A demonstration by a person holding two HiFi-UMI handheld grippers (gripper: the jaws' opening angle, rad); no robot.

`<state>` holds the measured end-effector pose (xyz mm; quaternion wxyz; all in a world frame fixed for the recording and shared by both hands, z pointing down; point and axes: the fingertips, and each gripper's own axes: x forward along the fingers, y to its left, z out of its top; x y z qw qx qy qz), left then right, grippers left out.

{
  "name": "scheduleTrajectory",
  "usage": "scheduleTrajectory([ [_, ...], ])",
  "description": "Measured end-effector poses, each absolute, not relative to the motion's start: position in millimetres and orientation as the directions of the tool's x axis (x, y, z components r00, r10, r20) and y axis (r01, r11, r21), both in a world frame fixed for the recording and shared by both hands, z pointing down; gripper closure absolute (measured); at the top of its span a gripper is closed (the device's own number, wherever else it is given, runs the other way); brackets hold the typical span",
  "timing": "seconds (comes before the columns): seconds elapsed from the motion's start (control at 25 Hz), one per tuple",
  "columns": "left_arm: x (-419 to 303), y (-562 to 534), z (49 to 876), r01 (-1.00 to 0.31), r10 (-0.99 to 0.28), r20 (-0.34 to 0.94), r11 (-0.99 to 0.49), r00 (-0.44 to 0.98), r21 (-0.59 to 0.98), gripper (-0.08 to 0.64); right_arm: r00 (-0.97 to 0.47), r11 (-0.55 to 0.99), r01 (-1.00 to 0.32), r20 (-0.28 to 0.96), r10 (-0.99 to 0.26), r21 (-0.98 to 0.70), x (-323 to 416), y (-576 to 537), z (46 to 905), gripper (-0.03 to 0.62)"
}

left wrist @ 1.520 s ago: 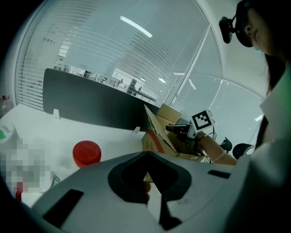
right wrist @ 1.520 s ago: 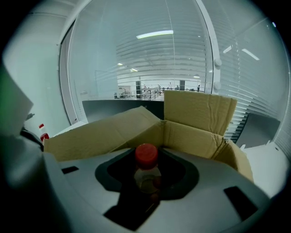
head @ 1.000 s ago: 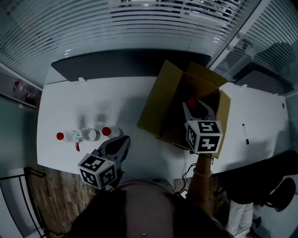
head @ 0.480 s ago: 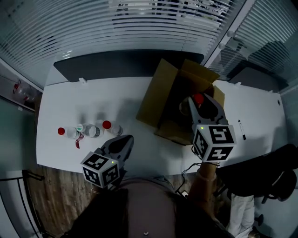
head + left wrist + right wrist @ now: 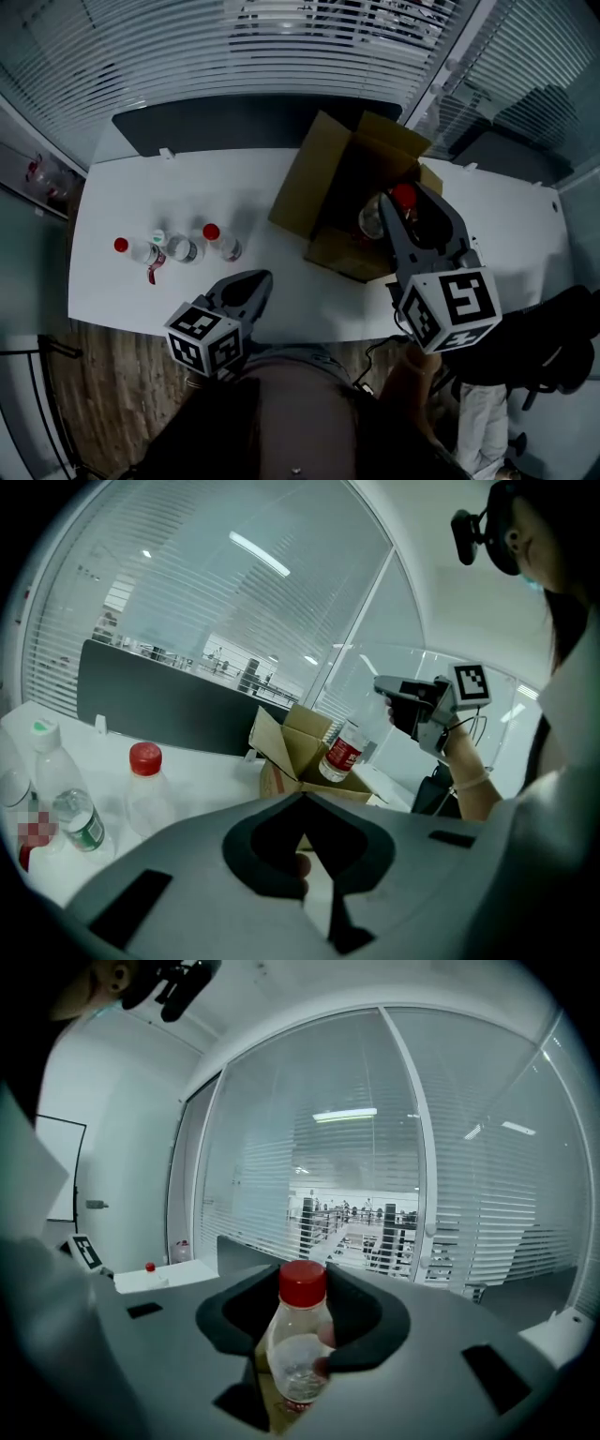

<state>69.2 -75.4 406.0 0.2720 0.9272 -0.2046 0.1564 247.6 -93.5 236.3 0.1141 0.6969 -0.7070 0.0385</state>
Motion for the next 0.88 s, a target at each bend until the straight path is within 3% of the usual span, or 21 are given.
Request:
scheduleTrajectory([
  [0.44,54.1,-38.9,407.1,-0.528,-0.368,0.401,-0.728,0.839,0.437,0.554,-0.186,0.204,-0.972,0.149,-0.971,0.114,197.8,-54.4,205.9,0.426],
  [0.88,36.1,-23.0,412.1,-0.586,-0.431,0.409,-0.687,0.805,0.43,0.554,-0.317,0.338,-0.934,0.174,-0.932,0.113,158.5,-42.4,218.6,0.426],
])
